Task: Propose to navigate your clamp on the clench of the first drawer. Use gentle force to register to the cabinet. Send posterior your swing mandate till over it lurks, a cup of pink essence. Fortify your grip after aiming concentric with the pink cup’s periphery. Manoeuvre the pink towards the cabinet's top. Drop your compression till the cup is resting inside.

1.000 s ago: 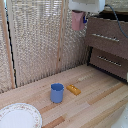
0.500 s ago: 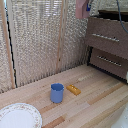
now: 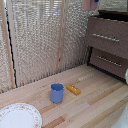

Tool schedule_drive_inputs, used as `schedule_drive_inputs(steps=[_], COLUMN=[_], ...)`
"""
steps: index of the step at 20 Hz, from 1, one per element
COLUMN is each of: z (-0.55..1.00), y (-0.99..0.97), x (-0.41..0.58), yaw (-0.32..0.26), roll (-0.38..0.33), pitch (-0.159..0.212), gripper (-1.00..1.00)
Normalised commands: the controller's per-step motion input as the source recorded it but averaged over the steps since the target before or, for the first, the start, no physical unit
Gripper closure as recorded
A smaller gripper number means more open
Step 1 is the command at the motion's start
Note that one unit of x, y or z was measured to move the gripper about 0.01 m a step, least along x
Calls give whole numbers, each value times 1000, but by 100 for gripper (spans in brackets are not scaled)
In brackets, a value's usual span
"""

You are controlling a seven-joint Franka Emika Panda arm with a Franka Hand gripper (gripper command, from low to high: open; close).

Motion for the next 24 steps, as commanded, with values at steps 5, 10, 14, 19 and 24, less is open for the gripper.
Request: schedule_drive_inputs(steps=[5, 10, 14, 19, 24], z=[761, 483, 103, -84, -275], y=[-1000, -965, -840, -370, 12], x=[0, 0, 19, 48, 6], yaw=[0, 0, 0, 0, 0], roll=[54, 72, 102, 87, 80], pitch=[61, 126, 167, 147, 36], gripper=[100, 100, 100, 100, 100])
